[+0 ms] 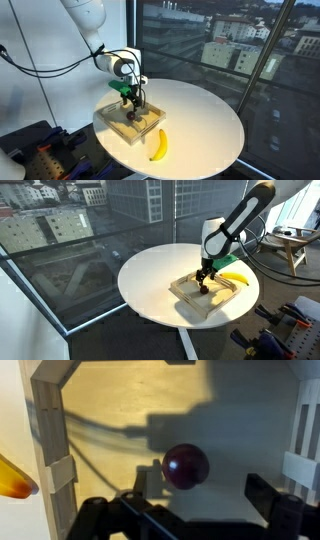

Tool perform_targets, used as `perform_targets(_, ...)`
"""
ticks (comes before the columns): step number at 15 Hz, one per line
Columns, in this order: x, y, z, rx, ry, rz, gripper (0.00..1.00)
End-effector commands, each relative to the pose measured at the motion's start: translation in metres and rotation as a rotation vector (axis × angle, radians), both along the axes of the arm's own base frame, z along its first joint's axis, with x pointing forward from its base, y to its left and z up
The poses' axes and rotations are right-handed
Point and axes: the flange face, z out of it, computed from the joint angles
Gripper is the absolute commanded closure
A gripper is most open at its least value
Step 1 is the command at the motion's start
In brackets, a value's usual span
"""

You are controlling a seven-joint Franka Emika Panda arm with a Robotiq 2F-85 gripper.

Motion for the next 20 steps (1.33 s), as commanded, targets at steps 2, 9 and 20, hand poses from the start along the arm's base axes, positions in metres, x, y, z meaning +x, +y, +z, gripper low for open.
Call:
perform_targets(2, 0.003, -0.001, -0.005, -0.010, -0.018, 0.012, 0.00)
perform_targets(9, 0.005, -0.002, -0.017, -0.012, -0.026, 0.007, 0.00)
perform_targets(20, 0.012, -0.004, -0.036, -0.013, -0.024, 0.004, 0.00)
